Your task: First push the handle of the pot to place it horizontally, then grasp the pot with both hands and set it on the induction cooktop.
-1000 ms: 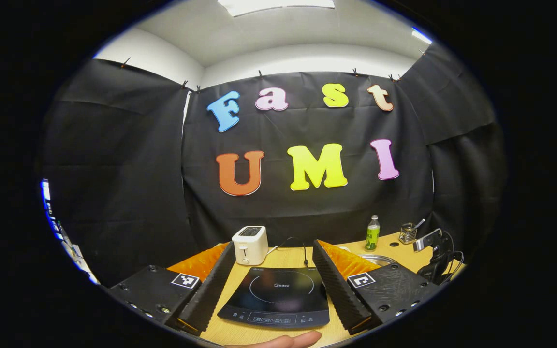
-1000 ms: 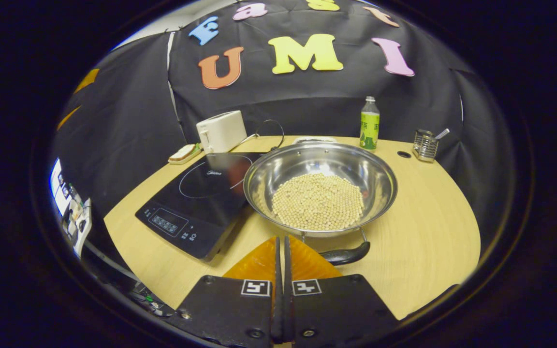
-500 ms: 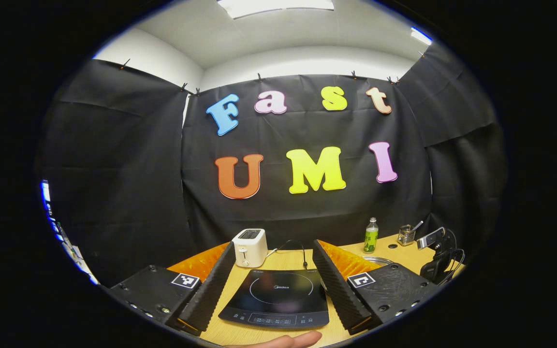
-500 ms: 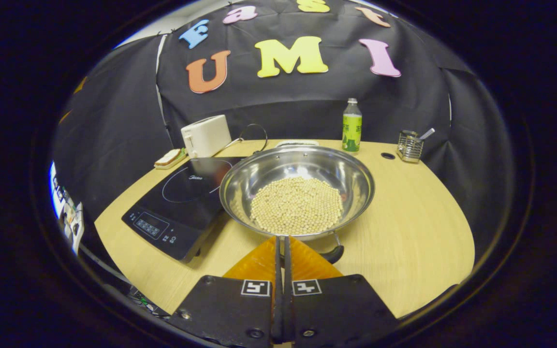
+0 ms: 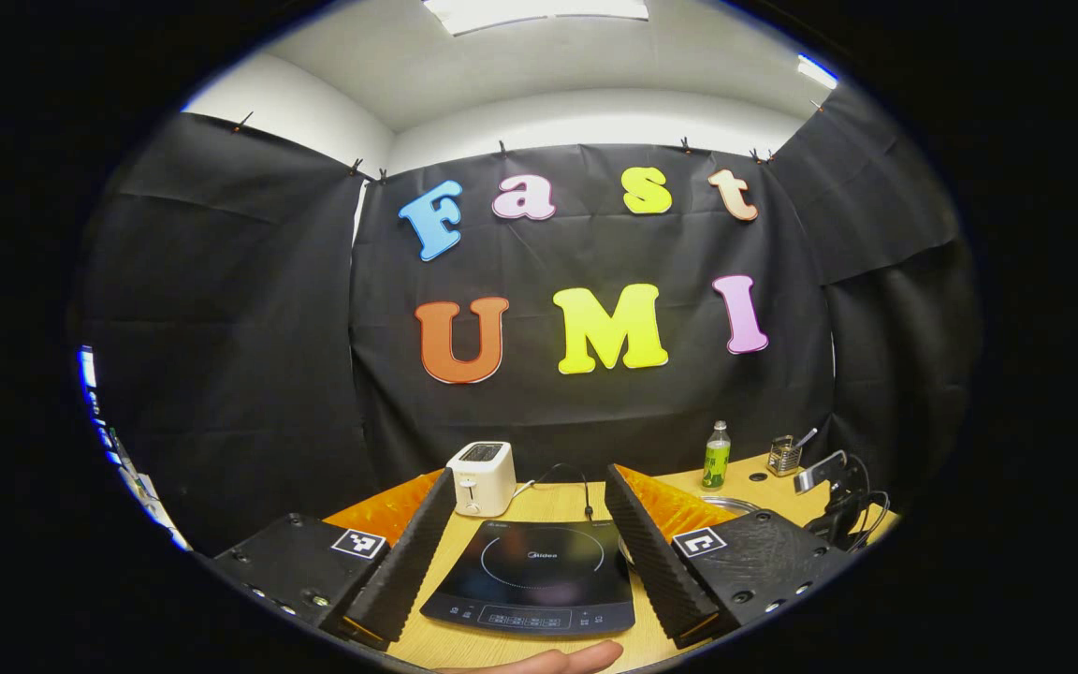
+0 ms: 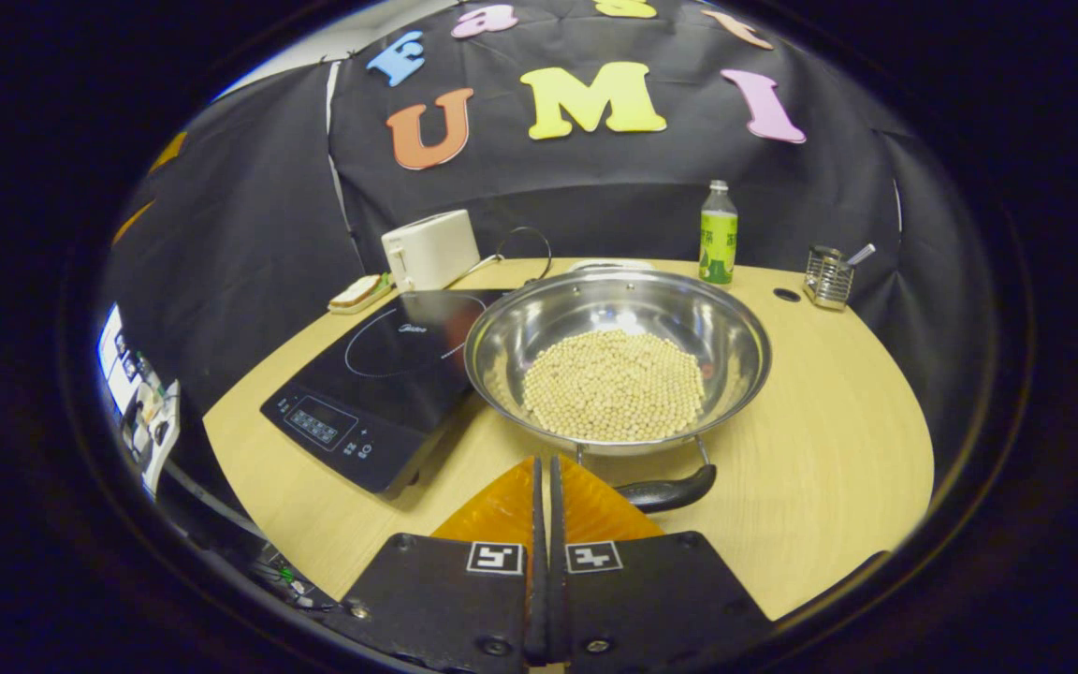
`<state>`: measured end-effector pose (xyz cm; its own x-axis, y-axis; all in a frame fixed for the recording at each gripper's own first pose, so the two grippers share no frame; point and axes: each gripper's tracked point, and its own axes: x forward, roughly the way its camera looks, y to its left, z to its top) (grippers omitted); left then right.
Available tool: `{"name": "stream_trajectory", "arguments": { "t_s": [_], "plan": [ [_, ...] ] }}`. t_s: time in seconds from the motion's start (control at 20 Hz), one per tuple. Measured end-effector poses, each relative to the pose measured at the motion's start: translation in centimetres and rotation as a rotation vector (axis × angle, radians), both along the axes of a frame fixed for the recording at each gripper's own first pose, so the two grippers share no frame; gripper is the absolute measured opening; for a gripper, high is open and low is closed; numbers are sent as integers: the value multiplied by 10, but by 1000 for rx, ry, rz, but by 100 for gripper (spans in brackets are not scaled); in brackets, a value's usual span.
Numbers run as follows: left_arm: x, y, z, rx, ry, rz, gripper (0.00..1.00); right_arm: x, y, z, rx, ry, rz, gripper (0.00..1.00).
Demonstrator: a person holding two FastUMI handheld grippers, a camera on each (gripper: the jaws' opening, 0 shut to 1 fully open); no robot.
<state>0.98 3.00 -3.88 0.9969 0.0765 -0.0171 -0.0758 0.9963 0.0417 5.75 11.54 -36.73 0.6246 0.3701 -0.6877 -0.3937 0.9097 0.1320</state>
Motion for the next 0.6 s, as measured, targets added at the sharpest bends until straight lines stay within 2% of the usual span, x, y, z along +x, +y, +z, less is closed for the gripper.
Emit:
{"name": "stream_trajectory", "arguments": {
  "t_s": [0.1,0.2,0.3,0.4,0.45,0.6],
  "plan": [
    [-1,2,1,0,-5,1,95,5,-3,-2,29,9,-31,4],
    [-2,4,-1,-5,-4,4,95,11,-15,-2,-6,-4,-48,0],
    [0,5,-4,-8,-1,5,95,12,-24,-3,-26,-13,-66,3],
    [1,6,-5,-15,-12,6,95,14,-32,-3,-37,-21,-78,0],
    [1,5,-3,-19,-20,2,95,16,-36,-3,-45,-26,-87,4],
    [0,2,-5,-27,-25,-8,95,19,-41,-3,-58,-31,-94,4]
  ]
}}
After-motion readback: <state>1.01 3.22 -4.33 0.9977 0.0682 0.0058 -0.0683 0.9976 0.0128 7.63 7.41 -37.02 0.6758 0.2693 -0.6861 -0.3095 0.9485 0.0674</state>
